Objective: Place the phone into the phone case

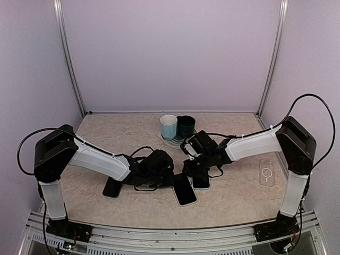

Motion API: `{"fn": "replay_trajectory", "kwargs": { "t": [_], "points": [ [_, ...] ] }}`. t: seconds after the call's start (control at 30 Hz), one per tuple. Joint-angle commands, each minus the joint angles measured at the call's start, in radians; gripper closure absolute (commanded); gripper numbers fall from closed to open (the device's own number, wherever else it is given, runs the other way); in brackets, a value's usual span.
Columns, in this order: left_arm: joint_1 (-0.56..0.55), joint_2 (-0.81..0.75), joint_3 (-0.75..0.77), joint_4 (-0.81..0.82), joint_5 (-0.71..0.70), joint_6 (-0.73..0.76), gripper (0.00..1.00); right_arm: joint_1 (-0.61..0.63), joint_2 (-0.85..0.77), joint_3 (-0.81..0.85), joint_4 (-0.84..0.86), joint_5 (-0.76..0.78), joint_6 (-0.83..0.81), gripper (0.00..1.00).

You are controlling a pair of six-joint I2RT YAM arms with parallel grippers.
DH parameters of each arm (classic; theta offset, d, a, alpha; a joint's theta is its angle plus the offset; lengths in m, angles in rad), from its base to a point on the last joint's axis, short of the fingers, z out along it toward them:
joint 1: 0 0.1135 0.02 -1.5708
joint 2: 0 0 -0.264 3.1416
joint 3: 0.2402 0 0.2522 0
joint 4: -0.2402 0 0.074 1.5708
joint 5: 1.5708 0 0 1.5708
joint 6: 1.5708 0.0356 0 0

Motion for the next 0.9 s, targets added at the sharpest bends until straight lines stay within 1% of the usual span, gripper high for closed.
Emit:
{"fn": "replay_trajectory", "kwargs": {
  "t": [0.0, 0.07, 0.1, 0.13, 0.2, 0.3, 0.33, 0.4, 0.43, 0.67, 0.8, 0.87],
  "points": [
    [0.004, -0.018, -0.074, -0.056, 0.046, 0.007, 0.64, 0.017, 0.033, 0.021, -0.239, 0.061, -0.010, 0.68],
    [0.013, -0.080, -0.066, -0.081, -0.001, 0.033, 0.56, 0.026, 0.010, 0.061, -0.276, 0.080, -0.007, 0.51],
    [0.023, -0.129, -0.067, -0.103, -0.032, 0.039, 0.51, 0.035, 0.000, 0.068, -0.284, 0.099, 0.001, 0.44],
    [0.033, -0.159, -0.073, -0.126, -0.072, 0.038, 0.45, 0.046, -0.012, 0.069, -0.287, 0.101, 0.011, 0.39],
    [0.047, -0.235, -0.097, -0.164, -0.136, 0.033, 0.36, 0.076, -0.026, 0.065, -0.297, 0.112, 0.036, 0.32],
    [0.056, -0.355, -0.142, -0.197, -0.199, 0.032, 0.28, 0.126, -0.035, 0.076, -0.341, 0.158, 0.085, 0.23],
    [0.057, -0.392, -0.155, -0.206, -0.214, 0.034, 0.27, 0.142, -0.036, 0.076, -0.349, 0.166, 0.104, 0.18],
    [0.061, -0.435, -0.176, -0.219, -0.237, 0.033, 0.26, 0.172, -0.034, 0.071, -0.352, 0.166, 0.140, 0.04],
    [0.063, -0.447, -0.187, -0.225, -0.239, 0.032, 0.26, 0.185, -0.031, 0.071, -0.356, 0.168, 0.160, 0.01],
    [0.066, -0.501, -0.242, -0.194, -0.203, 0.022, 0.26, 0.250, 0.023, 0.101, -0.391, 0.162, 0.238, 0.01],
    [0.066, -0.508, -0.259, -0.190, -0.198, 0.016, 0.26, 0.267, 0.077, 0.128, -0.453, 0.234, 0.265, 0.01],
    [0.066, -0.511, -0.265, -0.189, -0.200, 0.015, 0.26, 0.271, 0.111, 0.152, -0.487, 0.264, 0.265, 0.03]
  ]
}}
